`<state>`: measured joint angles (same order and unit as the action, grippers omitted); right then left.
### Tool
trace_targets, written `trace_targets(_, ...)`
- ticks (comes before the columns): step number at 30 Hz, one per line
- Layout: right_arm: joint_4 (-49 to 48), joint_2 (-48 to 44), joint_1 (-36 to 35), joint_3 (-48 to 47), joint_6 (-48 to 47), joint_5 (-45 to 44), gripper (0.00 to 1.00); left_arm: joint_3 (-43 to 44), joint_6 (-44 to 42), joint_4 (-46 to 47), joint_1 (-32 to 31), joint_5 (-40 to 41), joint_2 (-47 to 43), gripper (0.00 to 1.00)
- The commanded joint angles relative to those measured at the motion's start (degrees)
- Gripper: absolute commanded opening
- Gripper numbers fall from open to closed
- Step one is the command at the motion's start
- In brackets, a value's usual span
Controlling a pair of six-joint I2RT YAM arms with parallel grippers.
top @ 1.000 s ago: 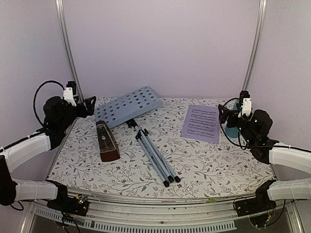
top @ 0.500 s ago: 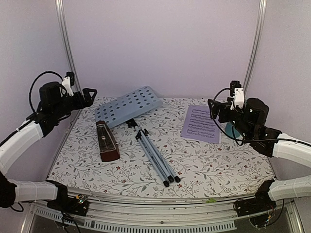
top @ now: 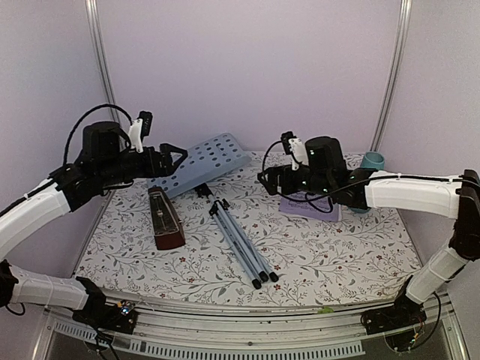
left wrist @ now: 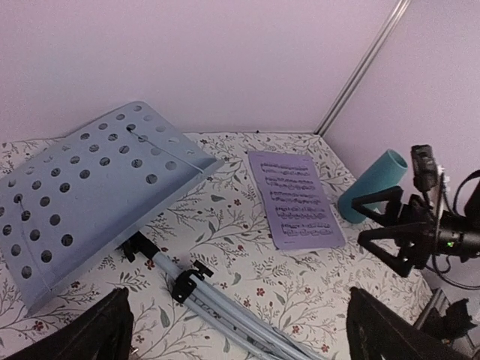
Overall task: Set up the instrument practice props
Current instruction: Pick up the music stand from the center of the board.
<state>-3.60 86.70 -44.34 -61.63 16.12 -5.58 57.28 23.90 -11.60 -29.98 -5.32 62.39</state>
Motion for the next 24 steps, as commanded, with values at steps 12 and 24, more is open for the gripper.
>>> trace_targets(12, 17.3, 26.6, -9.4, -20.0, -1.0, 9.6, 0.99, -2.8, 8.5, 1.5, -7.7, 6.1, -2.9, 0.99)
trace_targets(24, 29.9, 40.4, -10.7, -34.8, -3.2, 5.6, 0.96, -0.4, 7.3, 1.8, -6.3, 5.4, -1.2, 0.99)
